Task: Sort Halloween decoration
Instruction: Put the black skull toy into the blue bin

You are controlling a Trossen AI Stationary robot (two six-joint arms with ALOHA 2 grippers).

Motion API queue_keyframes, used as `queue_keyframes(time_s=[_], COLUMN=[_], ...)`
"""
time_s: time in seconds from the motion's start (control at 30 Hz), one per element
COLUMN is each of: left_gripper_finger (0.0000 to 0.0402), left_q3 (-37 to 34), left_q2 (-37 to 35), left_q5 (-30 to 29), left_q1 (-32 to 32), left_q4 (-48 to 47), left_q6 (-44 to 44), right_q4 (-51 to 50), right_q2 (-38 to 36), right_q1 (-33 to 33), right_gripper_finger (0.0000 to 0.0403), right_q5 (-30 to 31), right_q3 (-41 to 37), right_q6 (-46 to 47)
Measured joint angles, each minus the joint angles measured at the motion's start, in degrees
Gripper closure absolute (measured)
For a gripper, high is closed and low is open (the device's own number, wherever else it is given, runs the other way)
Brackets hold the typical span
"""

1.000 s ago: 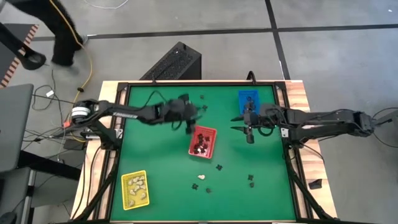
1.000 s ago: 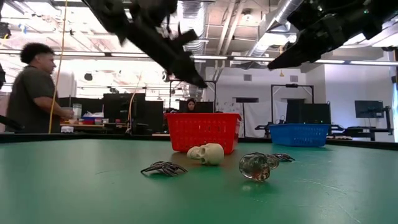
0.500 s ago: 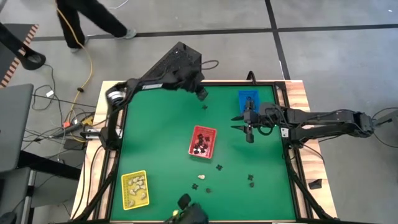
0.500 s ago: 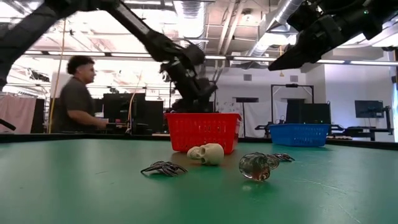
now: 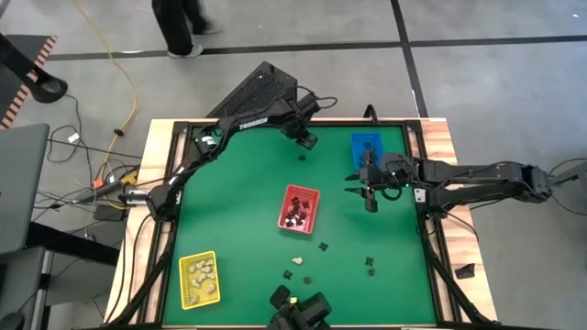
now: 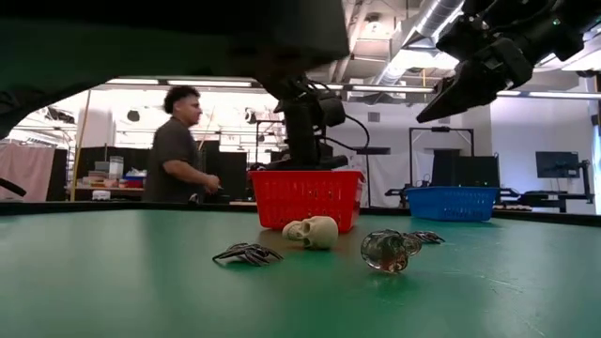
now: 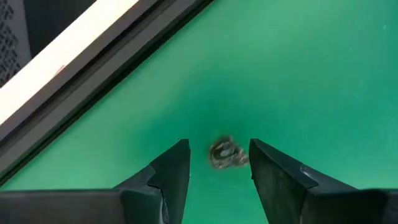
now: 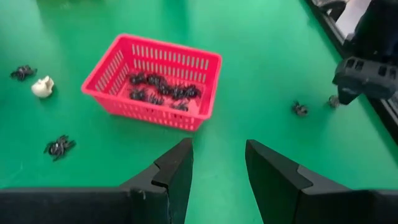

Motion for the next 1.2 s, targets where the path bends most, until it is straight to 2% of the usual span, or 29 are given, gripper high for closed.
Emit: queue_keyframes(time_s=[0.13,0.33,0.67,1.2], left_gripper_finger=[0.0248,0.0248,0.0248,0.0248], left_q3=[0.22,0.2,-2.27,-2.34], left_q2=[0.45,0.46,0.42,0.42], left_q5=[3.13,3.97,13.9,14.07], left_q1=[-0.04,0.22,1.72,1.9], left_q4=[0.0,-0.46,0.07,2.01], left_q6=[1.21,2.58,2.56,1.56], right_q4=[-1.73,-2.54,-2.45,-2.45], right_q2=[0.0,0.0,0.0,0.0], right_q1=[0.07,0.13,0.13,0.13], right_gripper_finger=[0.0225,0.0225,0.0225,0.0225], right_q5=[-0.02,-0.04,-0.09,-0.2], right_q3=[0.0,0.0,0.0,0.0], right_q6=[0.72,1.62,2.96,5.87])
